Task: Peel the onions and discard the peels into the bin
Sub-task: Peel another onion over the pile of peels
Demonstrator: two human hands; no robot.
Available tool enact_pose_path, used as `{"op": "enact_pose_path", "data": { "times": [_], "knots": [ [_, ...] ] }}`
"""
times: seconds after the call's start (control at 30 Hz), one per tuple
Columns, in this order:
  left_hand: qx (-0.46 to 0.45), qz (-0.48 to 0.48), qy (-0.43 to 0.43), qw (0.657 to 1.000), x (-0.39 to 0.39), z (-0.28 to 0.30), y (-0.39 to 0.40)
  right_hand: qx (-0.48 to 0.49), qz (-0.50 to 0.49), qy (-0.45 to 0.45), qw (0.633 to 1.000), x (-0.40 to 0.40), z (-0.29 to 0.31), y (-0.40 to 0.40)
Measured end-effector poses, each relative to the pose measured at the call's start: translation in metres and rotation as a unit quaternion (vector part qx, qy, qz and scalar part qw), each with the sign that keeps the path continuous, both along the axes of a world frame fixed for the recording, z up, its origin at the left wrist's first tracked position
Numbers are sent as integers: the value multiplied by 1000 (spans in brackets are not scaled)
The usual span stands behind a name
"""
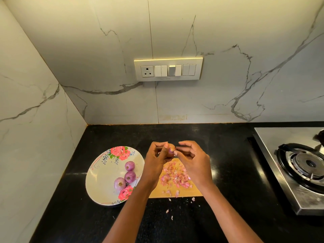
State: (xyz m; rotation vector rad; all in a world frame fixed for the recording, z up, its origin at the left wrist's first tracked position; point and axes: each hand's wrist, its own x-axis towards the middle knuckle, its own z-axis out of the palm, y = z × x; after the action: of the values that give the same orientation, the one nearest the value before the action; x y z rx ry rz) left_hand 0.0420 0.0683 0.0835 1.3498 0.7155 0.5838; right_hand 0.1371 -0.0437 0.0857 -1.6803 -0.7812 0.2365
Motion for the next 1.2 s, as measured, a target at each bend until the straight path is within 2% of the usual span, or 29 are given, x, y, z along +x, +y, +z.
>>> {"op": "enact_pose_path", "data": {
  "times": [0.5,0.6,0.73,0.87,1.07,1.2],
  "knots": [
    [20,-5,14,1000,-4,-5,-4,-33,-34,-54,997,-2,-4,4],
    [-25,-2,-9,1000,-5,-3,-6,-27,-49,-30,998,-2,-2,4],
    [-139,22,-54,989,-10,6,3,-51,-94,14,994,15,-7,-6],
    [-170,30,-50,984,-11,10,7,-87,-47,27,995,20,-9,-10],
    [-142,9,-40,989,-9,8,2,-117,28,-11,993,9,-5,-1],
    [-116,2,-42,992,-11,8,1,-55,36,22,998,5,3,3]
  ]
}}
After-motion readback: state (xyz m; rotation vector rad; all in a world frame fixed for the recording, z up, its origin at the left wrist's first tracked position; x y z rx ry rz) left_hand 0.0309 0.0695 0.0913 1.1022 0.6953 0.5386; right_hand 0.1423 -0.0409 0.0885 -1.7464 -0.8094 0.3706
